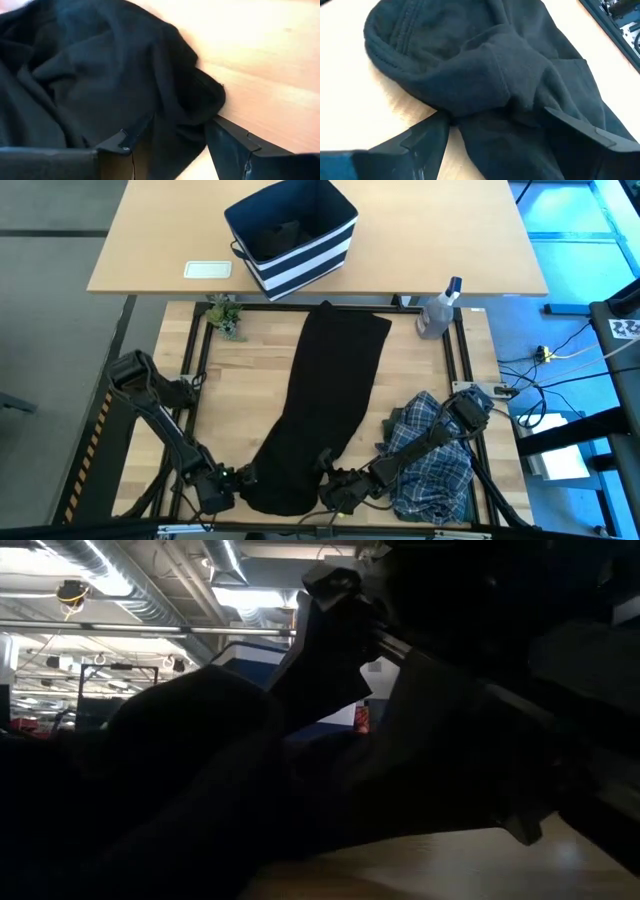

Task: Fold Laundry from Bin
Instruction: Fold the black shirt

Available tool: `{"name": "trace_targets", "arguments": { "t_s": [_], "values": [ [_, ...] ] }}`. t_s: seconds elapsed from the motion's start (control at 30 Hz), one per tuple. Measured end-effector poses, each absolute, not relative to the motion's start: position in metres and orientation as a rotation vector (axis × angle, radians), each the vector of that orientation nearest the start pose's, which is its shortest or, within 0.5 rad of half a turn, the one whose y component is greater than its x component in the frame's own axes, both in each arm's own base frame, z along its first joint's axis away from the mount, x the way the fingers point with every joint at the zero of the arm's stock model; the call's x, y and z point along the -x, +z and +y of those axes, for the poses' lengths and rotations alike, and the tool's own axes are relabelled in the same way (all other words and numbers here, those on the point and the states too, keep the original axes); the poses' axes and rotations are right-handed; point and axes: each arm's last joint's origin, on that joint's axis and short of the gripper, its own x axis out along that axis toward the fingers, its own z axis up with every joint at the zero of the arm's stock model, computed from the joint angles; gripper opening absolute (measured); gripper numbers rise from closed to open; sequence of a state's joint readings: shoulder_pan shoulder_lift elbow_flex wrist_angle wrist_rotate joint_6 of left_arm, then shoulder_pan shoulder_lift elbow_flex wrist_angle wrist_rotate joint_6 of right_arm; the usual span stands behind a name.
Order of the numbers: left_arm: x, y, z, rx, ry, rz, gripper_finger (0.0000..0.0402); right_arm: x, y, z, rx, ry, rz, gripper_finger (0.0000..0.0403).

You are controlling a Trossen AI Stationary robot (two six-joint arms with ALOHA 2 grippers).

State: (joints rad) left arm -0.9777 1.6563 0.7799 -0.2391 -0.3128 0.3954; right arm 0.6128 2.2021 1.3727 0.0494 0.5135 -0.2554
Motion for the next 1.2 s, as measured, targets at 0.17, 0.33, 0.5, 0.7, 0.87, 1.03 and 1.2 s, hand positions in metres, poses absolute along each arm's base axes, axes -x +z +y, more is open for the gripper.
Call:
{"name": "trace_targets", "arguments": {
  "t_s": [0.17,0.33,0.5,0.7,0.87,1.03,1.2],
  "values": [
    [-0.172,0.123,-0.238,-1.034,-0.785,0.786,0.0167,-0.377,0.111,0.248,0.667,0.175,0.647,0.0312],
    [-0.173,0.122,-0.239,-1.028,-0.773,0.774,0.0162,-0.374,0.113,0.254,0.673,0.195,0.64,0.0312],
    [-0.173,0.121,-0.239,-1.001,-0.763,0.787,0.0133,-0.366,0.12,0.269,0.694,0.269,0.664,0.0312],
    [-0.173,0.121,-0.239,-1.004,-0.756,0.785,0.0103,-0.36,0.137,0.287,0.752,0.308,0.716,0.0312],
    [-0.174,0.121,-0.238,-1.002,-0.748,0.78,0.0099,-0.363,0.137,0.287,0.74,0.296,0.696,0.0312],
    [-0.175,0.121,-0.239,-0.996,-0.745,0.771,0.0099,-0.368,0.12,0.284,0.753,0.29,0.725,0.0312],
    [-0.177,0.122,-0.239,-0.984,-0.739,0.757,0.0099,-0.372,0.115,0.284,0.786,0.287,0.7,0.0303]
  ]
}}
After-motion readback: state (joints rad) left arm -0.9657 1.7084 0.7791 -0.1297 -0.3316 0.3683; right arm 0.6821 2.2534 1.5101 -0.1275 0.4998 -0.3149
